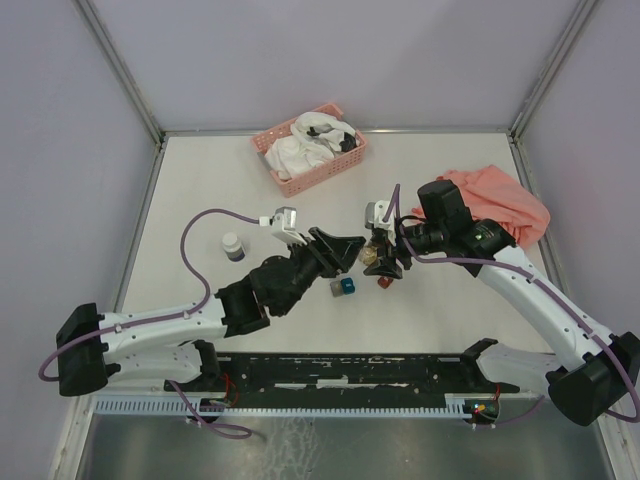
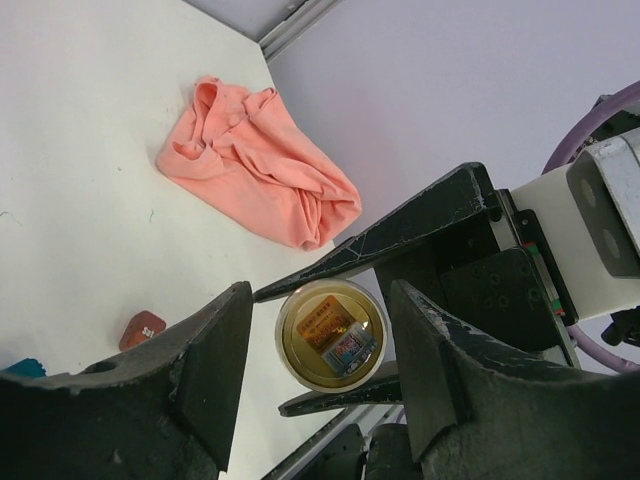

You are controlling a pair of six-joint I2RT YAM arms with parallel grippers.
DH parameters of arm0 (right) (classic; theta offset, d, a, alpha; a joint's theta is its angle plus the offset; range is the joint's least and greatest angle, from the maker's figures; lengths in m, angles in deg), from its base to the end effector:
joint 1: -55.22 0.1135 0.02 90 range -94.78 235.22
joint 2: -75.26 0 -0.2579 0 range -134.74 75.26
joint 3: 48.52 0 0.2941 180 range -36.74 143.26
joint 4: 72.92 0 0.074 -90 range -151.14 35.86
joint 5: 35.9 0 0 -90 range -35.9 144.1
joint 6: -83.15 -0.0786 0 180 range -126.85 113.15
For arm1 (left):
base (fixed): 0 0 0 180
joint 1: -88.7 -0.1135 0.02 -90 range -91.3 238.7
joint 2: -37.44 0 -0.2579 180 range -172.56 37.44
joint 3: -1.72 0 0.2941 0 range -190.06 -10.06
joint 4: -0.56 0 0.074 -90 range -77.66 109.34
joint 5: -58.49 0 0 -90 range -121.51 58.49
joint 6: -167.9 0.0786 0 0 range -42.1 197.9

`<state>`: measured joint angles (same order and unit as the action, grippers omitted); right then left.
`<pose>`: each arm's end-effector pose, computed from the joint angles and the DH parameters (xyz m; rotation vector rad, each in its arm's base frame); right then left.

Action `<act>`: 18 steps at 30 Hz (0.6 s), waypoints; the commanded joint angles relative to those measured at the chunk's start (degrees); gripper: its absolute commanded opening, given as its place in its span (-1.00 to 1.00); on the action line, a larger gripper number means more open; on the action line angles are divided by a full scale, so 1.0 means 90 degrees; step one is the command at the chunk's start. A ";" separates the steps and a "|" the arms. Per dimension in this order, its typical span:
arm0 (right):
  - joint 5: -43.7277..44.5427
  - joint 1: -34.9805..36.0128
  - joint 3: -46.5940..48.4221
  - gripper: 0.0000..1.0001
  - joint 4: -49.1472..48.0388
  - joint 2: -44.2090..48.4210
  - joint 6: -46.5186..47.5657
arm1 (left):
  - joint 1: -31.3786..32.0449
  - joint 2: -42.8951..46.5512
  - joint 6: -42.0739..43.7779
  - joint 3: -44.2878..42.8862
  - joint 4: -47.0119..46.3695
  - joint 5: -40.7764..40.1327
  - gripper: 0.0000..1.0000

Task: Sort the pills into containers
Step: Screw the lid of the pill bottle onto the pill bottle.

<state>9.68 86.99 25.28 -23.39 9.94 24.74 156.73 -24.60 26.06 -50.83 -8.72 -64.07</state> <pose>0.2272 0.2054 0.3057 -1.4682 1.6187 0.8788 0.1625 -0.2897 0.2923 -0.2410 1.6872 -1.1717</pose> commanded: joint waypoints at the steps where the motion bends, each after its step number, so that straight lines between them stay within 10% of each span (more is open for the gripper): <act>1: 0.0019 0.0020 0.0104 -0.88 -0.0223 0.0019 -0.0031 | 0.0058 -0.0030 -0.0125 -0.0322 -0.0150 -0.0074 0.26; 18: 0.0050 0.0023 0.0157 -0.88 -0.0259 -0.0037 -0.0215 | 0.0057 -0.0040 0.0051 -0.0285 0.0054 0.0375 0.02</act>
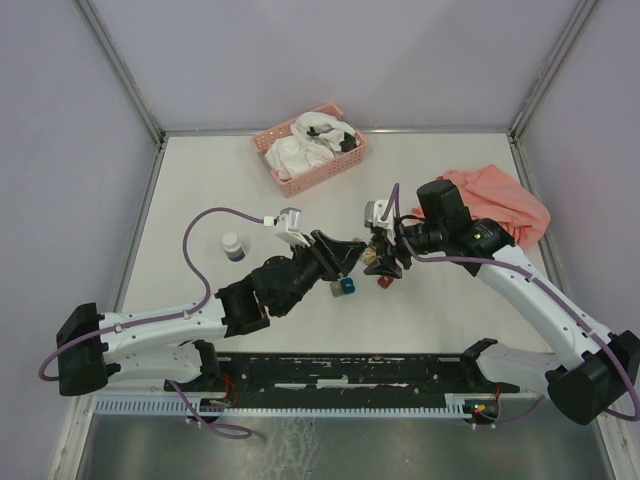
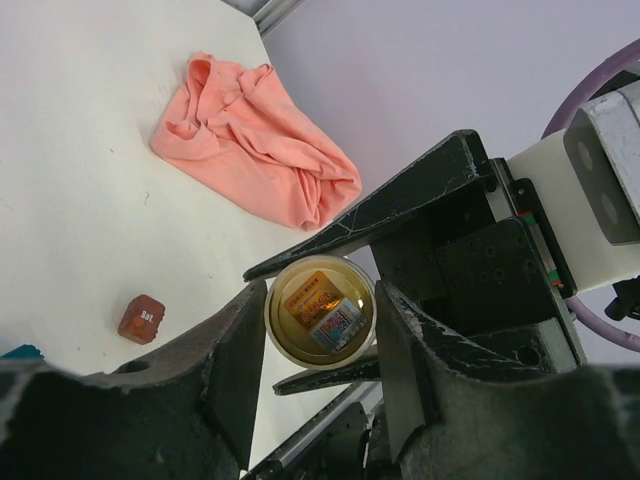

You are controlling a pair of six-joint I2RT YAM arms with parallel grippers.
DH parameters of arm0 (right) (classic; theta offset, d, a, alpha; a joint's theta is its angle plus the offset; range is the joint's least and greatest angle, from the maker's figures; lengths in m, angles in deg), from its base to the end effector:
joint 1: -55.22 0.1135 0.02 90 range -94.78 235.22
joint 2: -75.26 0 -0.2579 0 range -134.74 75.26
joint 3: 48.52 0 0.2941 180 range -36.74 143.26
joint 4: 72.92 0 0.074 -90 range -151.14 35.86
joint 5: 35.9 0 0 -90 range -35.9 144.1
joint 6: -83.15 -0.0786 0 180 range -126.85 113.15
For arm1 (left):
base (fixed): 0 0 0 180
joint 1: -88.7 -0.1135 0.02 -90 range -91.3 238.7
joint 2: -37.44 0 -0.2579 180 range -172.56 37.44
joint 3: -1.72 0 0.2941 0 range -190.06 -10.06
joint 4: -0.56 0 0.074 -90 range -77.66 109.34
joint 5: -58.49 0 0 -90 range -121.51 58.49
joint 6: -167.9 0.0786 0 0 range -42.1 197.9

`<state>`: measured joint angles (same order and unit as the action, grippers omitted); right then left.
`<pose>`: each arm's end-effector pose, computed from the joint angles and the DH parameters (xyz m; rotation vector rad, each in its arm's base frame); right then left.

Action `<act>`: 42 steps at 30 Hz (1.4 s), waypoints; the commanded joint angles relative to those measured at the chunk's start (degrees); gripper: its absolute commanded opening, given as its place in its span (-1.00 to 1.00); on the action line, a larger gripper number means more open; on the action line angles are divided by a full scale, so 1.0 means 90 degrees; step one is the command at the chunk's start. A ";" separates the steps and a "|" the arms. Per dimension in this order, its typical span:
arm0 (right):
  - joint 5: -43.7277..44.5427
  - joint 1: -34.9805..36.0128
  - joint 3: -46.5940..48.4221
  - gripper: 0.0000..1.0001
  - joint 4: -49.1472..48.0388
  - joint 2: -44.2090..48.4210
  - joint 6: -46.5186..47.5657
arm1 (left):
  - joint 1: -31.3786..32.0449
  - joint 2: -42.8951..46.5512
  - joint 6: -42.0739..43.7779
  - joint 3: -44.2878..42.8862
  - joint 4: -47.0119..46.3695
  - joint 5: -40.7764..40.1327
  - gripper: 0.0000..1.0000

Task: Sort the pills into containers
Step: Screw the lid of the pill bottle onto the pill bottle.

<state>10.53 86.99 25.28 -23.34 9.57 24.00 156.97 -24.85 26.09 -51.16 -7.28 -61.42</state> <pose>0.2292 0.2056 0.3033 -1.4569 1.6454 0.8722 0.1594 -0.2942 0.2898 -0.1913 1.7222 -1.1900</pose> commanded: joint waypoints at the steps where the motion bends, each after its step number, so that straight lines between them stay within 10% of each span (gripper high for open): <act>1: -0.0063 0.0025 0.0158 -0.88 -0.0251 -0.0002 -0.0157 | 0.0027 -0.0005 0.0103 -0.0234 -0.0113 0.0115 -0.02; 8: -0.0705 -0.0008 0.0212 -0.88 -0.0317 -0.0060 -0.0498 | 0.0000 0.0194 0.1709 0.0144 -0.0781 0.1250 -0.21; 19: -0.2810 -0.0209 0.0065 -0.91 -0.0896 -0.0115 -0.1372 | -0.1340 0.0548 0.3237 0.0608 -0.1109 0.5842 -0.24; 26: -0.2885 -0.0216 0.0011 -0.93 -0.1030 -0.0212 -0.1524 | -0.1576 0.0927 0.3121 0.0751 -0.1032 0.4784 0.74; 42: -0.1349 -0.0204 0.0211 -0.92 0.0103 0.0140 0.0187 | -0.1589 0.3734 0.1597 0.2421 -0.2310 0.3249 0.99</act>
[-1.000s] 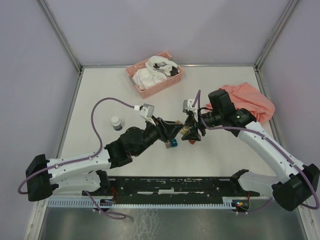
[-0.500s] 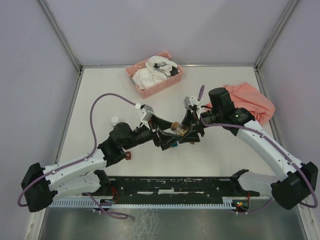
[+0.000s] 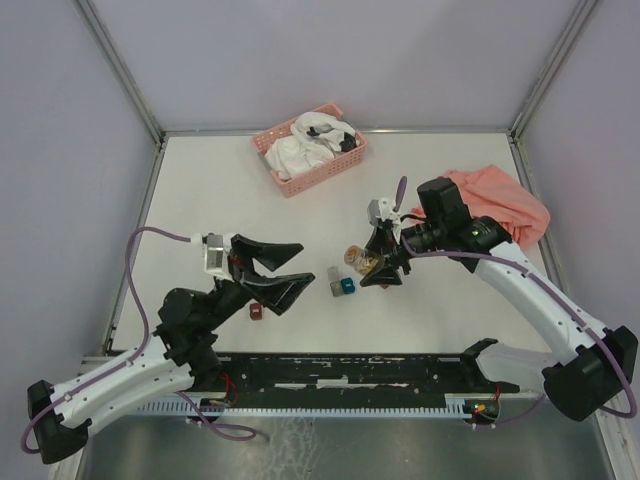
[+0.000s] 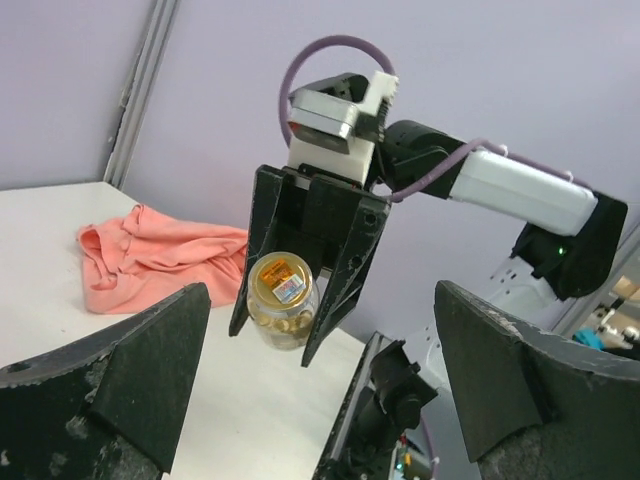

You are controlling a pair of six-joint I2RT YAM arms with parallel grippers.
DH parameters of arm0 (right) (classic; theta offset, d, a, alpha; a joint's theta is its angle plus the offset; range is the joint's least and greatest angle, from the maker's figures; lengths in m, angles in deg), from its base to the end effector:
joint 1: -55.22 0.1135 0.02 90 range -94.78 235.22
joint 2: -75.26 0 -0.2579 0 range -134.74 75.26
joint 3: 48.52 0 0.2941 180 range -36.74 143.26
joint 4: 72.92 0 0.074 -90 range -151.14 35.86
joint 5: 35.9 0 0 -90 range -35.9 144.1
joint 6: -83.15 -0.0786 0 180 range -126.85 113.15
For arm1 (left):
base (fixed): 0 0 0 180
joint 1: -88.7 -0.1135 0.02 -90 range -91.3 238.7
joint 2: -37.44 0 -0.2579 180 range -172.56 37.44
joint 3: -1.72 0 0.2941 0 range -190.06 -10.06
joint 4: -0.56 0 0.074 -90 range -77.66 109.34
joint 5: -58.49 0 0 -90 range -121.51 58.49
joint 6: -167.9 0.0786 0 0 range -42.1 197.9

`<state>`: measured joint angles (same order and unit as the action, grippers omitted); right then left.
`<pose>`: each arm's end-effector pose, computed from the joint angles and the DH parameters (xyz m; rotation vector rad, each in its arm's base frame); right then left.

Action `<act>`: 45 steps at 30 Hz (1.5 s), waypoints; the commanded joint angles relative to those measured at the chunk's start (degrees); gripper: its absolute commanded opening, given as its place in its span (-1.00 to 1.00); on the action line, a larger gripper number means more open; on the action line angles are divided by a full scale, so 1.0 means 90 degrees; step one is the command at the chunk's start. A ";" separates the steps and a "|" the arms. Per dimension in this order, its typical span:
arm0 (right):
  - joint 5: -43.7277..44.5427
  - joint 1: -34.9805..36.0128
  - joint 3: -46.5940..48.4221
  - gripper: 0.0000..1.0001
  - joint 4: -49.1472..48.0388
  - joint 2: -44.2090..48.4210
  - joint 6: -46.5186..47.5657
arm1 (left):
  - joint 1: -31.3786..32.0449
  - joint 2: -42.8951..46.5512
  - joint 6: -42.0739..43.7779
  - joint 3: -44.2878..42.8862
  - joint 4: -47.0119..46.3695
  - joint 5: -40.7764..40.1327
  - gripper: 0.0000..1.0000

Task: Sort the pills into containers
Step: Screw the lid of the pill bottle onto the pill bottle.

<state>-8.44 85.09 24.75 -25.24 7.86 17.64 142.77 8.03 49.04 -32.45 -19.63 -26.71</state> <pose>0.2216 0.2077 0.3082 -1.4278 1.5650 1.2831 0.1276 -0.1873 0.3288 0.3493 1.1895 -1.3234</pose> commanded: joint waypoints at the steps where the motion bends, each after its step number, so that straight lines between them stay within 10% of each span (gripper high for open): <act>1: 0.1127 0.0016 0.0231 -0.92 0.0318 0.0380 0.1064 | -0.0005 0.0048 -0.1298 0.0374 -0.1062 -0.0839 0.99; 8: 0.2011 0.0033 0.0136 -0.92 0.0138 0.0430 0.1144 | 0.0150 -0.1233 -0.2341 -0.0427 -0.0712 -0.1870 0.99; 16: 0.2389 0.0043 0.0132 -0.92 -0.0059 0.0373 0.0854 | 0.1589 -0.2847 -0.2769 -0.1811 0.1178 -0.4994 0.99; 45: 0.2327 0.0072 0.0161 -0.92 -0.0063 0.0340 0.0667 | 0.1742 -0.4124 -0.3107 -0.2544 0.1211 -0.4615 -0.05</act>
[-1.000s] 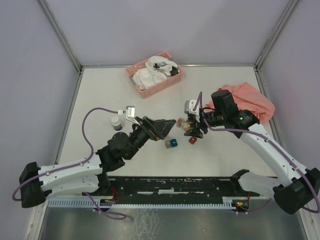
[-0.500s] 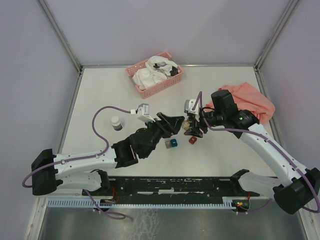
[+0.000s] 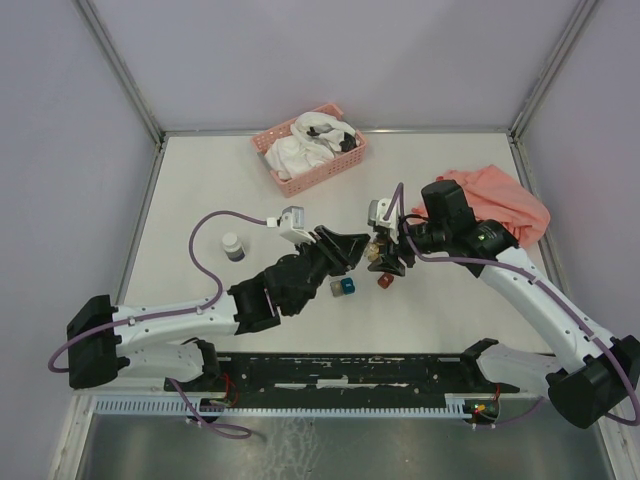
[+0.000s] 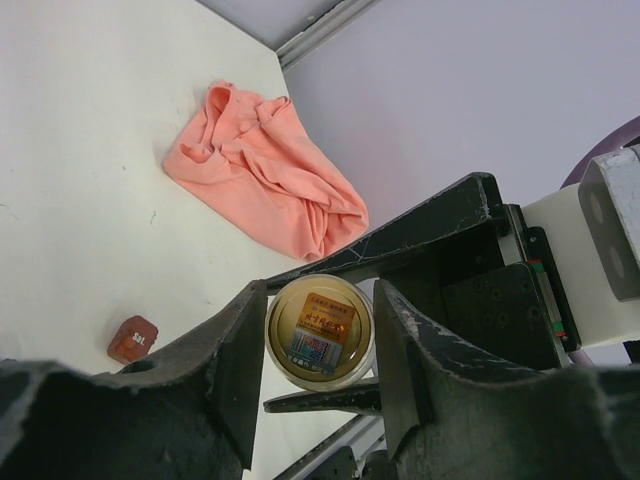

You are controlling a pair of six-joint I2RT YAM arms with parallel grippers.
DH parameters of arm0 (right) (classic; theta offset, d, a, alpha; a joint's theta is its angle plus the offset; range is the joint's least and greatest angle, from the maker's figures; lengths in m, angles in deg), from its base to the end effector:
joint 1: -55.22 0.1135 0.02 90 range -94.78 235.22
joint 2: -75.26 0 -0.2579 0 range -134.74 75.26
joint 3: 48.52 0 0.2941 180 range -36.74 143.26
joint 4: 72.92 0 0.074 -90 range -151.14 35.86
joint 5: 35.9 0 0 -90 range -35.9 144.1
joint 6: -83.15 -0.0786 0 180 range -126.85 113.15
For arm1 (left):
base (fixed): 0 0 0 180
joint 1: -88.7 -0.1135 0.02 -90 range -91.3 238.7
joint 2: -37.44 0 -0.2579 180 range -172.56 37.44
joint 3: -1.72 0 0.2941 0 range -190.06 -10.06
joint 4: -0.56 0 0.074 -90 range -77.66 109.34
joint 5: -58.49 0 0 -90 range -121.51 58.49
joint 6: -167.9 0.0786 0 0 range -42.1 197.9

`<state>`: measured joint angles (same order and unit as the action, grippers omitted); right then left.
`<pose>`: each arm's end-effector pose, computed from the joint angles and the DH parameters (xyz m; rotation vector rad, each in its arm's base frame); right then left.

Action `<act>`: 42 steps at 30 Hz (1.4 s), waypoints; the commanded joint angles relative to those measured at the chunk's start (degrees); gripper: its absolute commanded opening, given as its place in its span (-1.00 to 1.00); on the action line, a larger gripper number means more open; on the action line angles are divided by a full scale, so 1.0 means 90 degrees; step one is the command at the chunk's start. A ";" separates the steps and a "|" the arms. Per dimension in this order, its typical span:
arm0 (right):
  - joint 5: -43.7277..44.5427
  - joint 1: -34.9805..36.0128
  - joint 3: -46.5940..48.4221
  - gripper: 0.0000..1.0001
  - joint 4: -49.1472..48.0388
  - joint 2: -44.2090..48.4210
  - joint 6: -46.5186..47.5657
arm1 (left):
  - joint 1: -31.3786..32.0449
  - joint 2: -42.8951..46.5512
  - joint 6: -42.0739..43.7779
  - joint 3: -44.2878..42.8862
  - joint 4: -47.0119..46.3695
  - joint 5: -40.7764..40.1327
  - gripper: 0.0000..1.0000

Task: Sort the pills into containers
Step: Screw the lid of the pill bottle onto the pill bottle.

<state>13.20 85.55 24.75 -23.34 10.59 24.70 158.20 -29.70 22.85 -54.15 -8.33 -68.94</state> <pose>0.2340 0.1965 0.3031 -1.4286 1.6675 0.7966 0.1654 -0.3060 0.2880 -0.3236 1.7000 -1.1381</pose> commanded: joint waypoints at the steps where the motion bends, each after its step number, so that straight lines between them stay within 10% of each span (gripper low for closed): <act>1: -0.0088 0.0022 0.0162 -0.93 -0.0283 0.0029 -0.0122 | 0.0023 0.0094 -0.0188 -0.0117 -0.0024 0.0137 -0.10; 10: -0.0755 0.0014 0.0234 -0.93 -0.0263 -0.0097 -0.0413 | -0.0055 0.0457 0.0661 0.0370 -0.0344 0.0992 -0.21; 22: -0.1867 0.0007 0.0180 -0.97 -0.0498 -0.0387 -0.0958 | -0.1579 0.0638 0.2652 0.0993 -0.1255 0.5492 -0.19; 32: -0.1871 0.0000 0.0158 -0.97 -0.0521 -0.0453 -0.0965 | -0.1947 0.1535 0.2507 0.1235 -0.1032 0.4150 0.85; 42: -0.1641 0.0001 0.0163 -0.97 -0.0383 -0.0344 -0.0671 | -0.1946 0.2986 0.2285 0.1771 -0.0760 0.4031 0.99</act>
<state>-1.36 85.48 24.75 -25.33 5.65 16.83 140.89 -6.90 44.16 -41.37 -12.52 -32.96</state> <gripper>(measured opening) 0.601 0.985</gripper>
